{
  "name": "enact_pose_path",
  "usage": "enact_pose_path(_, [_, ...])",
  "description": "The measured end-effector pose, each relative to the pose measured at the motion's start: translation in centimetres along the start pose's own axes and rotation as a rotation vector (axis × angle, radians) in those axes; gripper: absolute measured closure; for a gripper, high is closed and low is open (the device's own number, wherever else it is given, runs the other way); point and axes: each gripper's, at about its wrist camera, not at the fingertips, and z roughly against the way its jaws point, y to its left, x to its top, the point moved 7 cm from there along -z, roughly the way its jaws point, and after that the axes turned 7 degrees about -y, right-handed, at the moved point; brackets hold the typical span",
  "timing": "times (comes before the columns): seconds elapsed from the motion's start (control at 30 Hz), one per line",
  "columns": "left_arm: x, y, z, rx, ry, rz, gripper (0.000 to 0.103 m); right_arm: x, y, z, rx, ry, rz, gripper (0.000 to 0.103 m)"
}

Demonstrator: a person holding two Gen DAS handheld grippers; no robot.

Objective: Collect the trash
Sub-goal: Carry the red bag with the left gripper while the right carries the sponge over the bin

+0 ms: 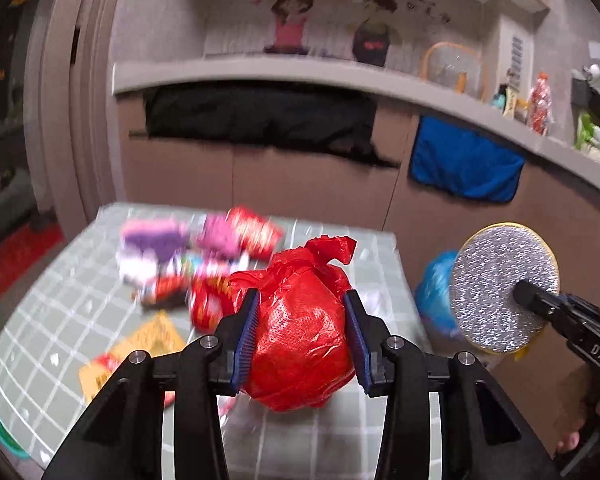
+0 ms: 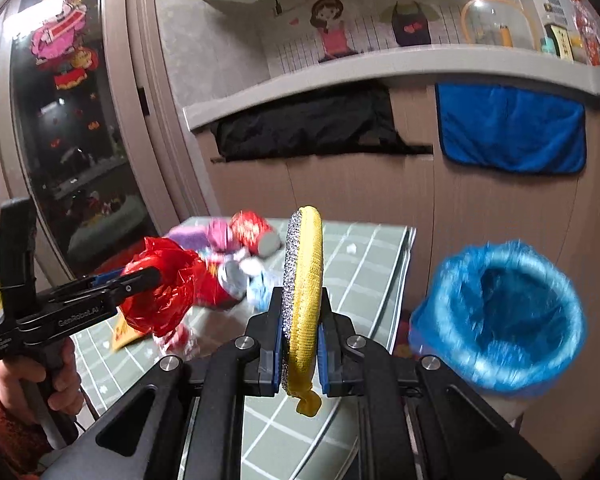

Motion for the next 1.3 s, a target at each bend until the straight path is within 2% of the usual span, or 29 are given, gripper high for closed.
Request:
enact_pose_path(0.17, [4.1,-5.0,-1.1,-0.072,-0.078,-0.054,0.061,4.3,-2.1,1.9,-0.032,-0.099,0.028,0.09])
enact_pose_path(0.37, [5.9,-12.6,-4.6,-0.193,-0.082,-0.108,0.061,7.5,-7.7,4.3,-0.167,-0.162,0.036,0.09])
enact_pose_path(0.47, [5.7,-16.6,-6.9,-0.252,-0.05,-0.129,0.061,8.1,-10.5,5.3,-0.238,-0.178,0.026,0.09])
enact_pose_path(0.67, [4.2,-22.0,-11.2,-0.32,0.036,-0.152,0.061,6.7,-16.6,5.6,-0.337,-0.15,-0.062,0.09])
enact_pose_path(0.9, [0.7,-25.6,-15.5,-0.402,0.154,-0.149,0.061,3.9,-20.8,4.6,-0.385,-0.077,-0.115,0.09])
enact_pose_path(1.0, [-0.8,-26.3,-17.4,-0.411,0.213,-0.144,0.061,2.6,-21.9,3.7,-0.384,-0.038,-0.145,0.09])
enact_pose_path(1.17, [-2.3,-26.4,-19.2,-0.398,0.255,-0.137,0.061,1.3,-23.3,2.2,-0.386,0.006,-0.173,0.09])
enact_pose_path(1.3, [-2.4,-26.4,-19.9,-0.384,0.234,-0.133,0.06,0.7,-23.9,1.1,-0.38,0.028,-0.186,0.09])
